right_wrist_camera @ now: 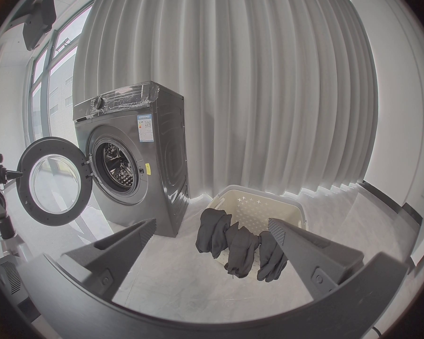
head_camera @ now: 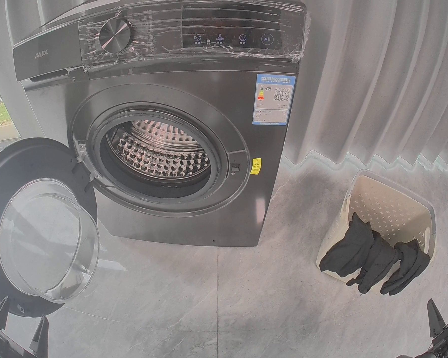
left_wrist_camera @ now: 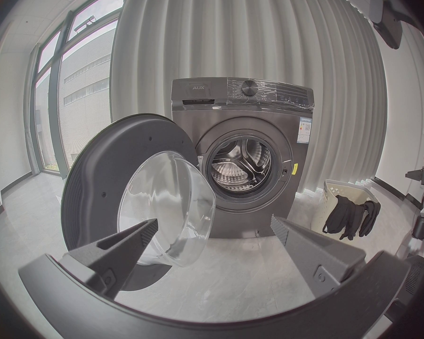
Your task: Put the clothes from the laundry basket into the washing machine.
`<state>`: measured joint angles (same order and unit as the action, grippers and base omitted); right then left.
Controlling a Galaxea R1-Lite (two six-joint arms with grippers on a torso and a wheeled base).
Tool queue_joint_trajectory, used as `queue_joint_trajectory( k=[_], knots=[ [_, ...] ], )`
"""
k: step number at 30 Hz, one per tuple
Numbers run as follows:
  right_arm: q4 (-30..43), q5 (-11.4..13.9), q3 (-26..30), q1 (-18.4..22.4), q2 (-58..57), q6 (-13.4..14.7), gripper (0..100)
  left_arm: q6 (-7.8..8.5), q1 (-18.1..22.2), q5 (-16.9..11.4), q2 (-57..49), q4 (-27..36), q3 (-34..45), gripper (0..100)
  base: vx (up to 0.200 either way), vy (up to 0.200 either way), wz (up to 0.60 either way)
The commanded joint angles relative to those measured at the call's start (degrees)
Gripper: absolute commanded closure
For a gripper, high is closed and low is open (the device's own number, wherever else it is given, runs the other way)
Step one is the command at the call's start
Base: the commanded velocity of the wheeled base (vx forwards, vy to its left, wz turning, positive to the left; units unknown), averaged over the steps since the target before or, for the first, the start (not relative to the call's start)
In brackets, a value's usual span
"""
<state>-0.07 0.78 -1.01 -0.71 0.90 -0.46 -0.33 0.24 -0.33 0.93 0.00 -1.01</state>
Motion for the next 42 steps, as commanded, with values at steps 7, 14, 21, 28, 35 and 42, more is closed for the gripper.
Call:
queue_joint_trajectory(
  k=[7,14,21,28,35,42],
  knots=[
    [-0.01,0.01,1.01,0.00,-0.37,-0.06,0,-0.20,0.02,-0.02,-0.75,0.00,1.01,0,0.000,0.000,0.00],
    [-0.01,0.10,1.01,-0.08,-0.37,-0.15,0,-0.11,0.02,-0.02,-0.75,0.00,1.01,0,0.000,0.000,-0.17],
    [-0.01,0.01,1.01,-0.08,-0.37,-0.06,0,-0.20,0.02,-0.02,-0.75,0.00,1.01,0,0.000,0.000,-0.43],
    [-0.01,0.01,1.01,-0.08,-0.37,-0.15,0,-0.20,0.02,-0.02,-0.75,0.00,1.01,0,0.000,0.000,0.00],
    [-0.01,0.10,1.01,-0.08,-0.37,-0.15,0,-0.20,0.02,-0.02,-0.75,0.00,1.01,0,0.000,0.000,-0.09],
    [-0.01,0.10,1.01,-0.08,-0.37,-0.15,0,-0.20,0.02,-0.02,-0.75,0.00,1.01,0,0.000,0.000,-0.60]
  ],
)
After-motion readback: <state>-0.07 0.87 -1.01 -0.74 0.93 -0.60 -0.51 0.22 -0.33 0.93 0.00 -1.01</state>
